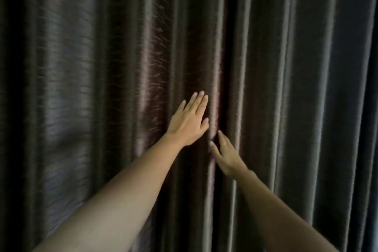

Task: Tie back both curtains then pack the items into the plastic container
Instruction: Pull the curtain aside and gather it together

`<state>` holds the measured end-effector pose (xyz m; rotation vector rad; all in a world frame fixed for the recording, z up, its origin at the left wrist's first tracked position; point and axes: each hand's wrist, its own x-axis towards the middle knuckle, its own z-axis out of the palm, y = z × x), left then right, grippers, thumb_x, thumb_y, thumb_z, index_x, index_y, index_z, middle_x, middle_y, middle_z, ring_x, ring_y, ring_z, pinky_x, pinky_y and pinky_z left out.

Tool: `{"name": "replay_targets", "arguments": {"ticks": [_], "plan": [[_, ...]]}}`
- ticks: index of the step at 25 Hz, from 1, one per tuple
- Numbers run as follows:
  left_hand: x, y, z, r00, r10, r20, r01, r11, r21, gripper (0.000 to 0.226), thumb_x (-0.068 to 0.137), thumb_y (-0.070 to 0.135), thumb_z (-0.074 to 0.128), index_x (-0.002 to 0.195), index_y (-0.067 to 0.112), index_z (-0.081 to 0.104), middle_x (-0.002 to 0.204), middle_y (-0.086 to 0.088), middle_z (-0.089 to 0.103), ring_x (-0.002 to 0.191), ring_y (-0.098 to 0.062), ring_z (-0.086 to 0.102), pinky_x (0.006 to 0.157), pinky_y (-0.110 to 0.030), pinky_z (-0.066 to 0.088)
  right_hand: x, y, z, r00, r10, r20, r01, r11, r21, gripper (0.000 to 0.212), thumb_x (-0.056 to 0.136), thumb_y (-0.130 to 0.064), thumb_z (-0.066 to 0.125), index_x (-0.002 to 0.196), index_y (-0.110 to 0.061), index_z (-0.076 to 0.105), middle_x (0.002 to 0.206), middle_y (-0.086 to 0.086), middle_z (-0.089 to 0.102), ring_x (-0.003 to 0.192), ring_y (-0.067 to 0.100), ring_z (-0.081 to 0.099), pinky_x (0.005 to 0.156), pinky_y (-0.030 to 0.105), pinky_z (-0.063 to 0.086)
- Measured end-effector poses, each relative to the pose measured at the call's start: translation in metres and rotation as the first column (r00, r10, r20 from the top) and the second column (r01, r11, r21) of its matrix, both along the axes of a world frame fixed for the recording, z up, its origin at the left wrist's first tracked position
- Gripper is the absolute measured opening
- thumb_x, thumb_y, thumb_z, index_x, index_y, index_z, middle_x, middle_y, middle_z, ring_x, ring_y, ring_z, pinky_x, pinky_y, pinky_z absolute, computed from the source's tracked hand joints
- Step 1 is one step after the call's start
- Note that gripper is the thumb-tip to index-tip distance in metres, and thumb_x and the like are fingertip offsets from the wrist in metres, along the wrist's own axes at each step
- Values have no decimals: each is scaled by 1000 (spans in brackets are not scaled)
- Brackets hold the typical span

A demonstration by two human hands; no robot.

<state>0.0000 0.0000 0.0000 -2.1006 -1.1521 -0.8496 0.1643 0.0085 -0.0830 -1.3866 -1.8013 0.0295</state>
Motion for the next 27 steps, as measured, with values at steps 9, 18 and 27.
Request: {"name": "replay_targets", "arguments": {"ticks": [9, 18, 27], "plan": [[12, 68, 87, 887, 420, -190, -343, 877, 336, 42, 94, 32, 39, 125, 10, 57, 160, -6, 0, 147, -24, -5, 115, -53, -5, -56, 70, -8, 931, 357, -76, -353, 933, 70, 102, 72, -76, 51, 150, -24, 10, 159, -4, 10, 142, 3, 7, 119, 34, 15], [-159, 52, 119, 771, 636, -16, -528, 654, 542, 64, 94, 19, 44, 149, 13, 13, 160, -5, -3, 146, -29, -2, 113, -56, 1, -228, 70, 16, 815, 567, -118, -540, 818, 200, 116, 59, -84, 54, 150, -30, 6, 156, -9, 21, 141, 11, 23, 114, 41, 28], [-360, 5, 150, 790, 592, 160, -588, 659, 468, 75, 87, 16, 59, 148, 29, 17, 159, -6, -12, 145, -36, -7, 108, -65, 13, -436, 38, 44, 689, 693, -212, -665, 721, 195, 124, 54, -80, 65, 148, -33, -1, 156, -11, 19, 142, 7, 21, 114, 43, 29]]}}
